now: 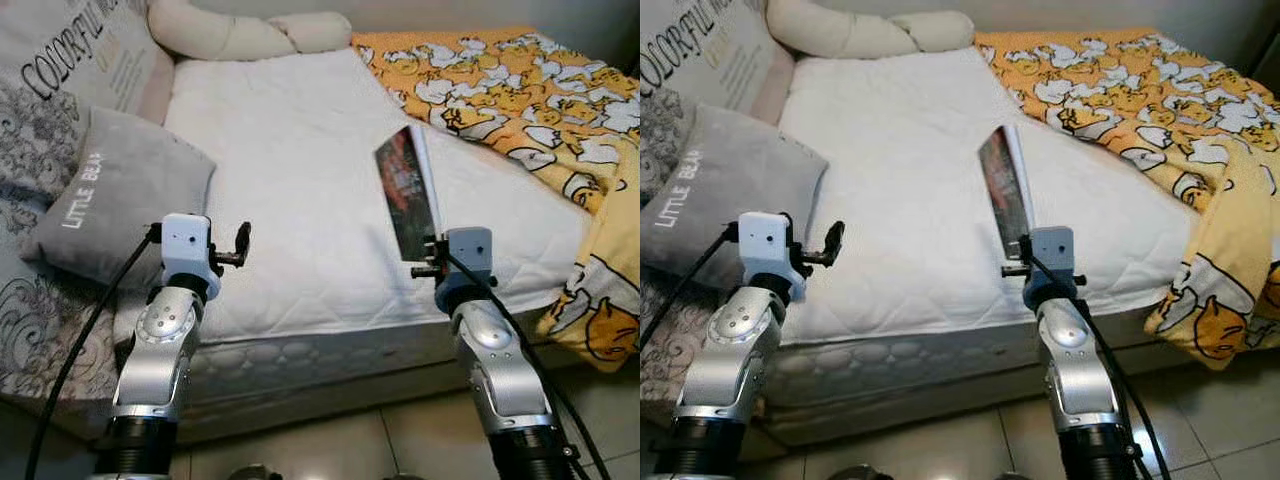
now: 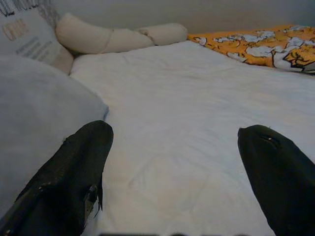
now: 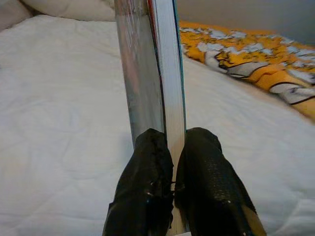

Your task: Clean up the room

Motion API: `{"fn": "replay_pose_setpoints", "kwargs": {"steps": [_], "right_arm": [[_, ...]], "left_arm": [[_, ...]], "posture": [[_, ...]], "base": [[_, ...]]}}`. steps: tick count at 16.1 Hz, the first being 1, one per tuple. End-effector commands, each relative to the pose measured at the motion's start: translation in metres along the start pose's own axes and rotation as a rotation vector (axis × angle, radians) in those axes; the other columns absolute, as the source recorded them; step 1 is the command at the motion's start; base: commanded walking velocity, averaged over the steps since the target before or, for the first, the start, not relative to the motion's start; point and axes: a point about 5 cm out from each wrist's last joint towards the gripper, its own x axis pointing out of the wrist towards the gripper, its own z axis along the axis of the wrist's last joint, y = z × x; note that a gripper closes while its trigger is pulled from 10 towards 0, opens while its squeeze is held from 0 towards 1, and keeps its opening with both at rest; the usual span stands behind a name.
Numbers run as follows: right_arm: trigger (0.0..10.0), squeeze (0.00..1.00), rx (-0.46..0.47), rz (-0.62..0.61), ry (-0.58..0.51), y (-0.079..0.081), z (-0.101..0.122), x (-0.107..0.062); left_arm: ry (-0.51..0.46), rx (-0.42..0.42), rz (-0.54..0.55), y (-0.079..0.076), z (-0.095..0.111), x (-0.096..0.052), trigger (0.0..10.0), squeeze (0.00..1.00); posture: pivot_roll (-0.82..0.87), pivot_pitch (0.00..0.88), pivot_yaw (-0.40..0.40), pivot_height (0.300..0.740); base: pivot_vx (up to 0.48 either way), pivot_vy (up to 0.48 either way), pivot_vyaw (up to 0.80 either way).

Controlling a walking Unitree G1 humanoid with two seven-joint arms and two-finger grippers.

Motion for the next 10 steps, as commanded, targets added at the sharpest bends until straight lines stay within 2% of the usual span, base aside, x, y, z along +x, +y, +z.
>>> {"fn": "replay_pose_setpoints", "kwargs": {"steps": [1, 3, 8, 10], "right_arm": [[10.0, 0.00, -0.019, -0.009, -0.047, -0.003, 0.013, 0.005], [10.0, 0.00, -0.018, 0.009, -0.045, -0.002, 0.013, 0.005], [10.0, 0.00, -0.031, 0.108, -0.049, 0.013, 0.014, 0.005], [10.0, 0.00, -0.019, 0.109, -0.044, 0.014, 0.012, 0.005]], "left_arm": [[-0.011, 0.005, 0.006, 0.002, 0.003, 0.002, 10.0, 0.07], [-0.013, 0.007, 0.003, 0.001, 0.003, 0.002, 10.0, 0.07], [-0.013, 0.014, -0.001, 0.001, 0.003, 0.003, 10.0, 0.07], [-0.012, 0.025, -0.011, 0.001, 0.004, 0.003, 10.0, 0.06]], "posture": [[-0.05, 0.000, 0.012, 0.740], [-0.05, 0.000, 0.011, 0.740], [-0.05, 0.000, 0.010, 0.740], [-0.05, 0.000, 0.010, 0.740]], "base": [[0.300, 0.000, 0.80], [0.308, 0.000, 0.80], [0.316, 0.000, 0.80], [0.319, 0.000, 0.67]]}}
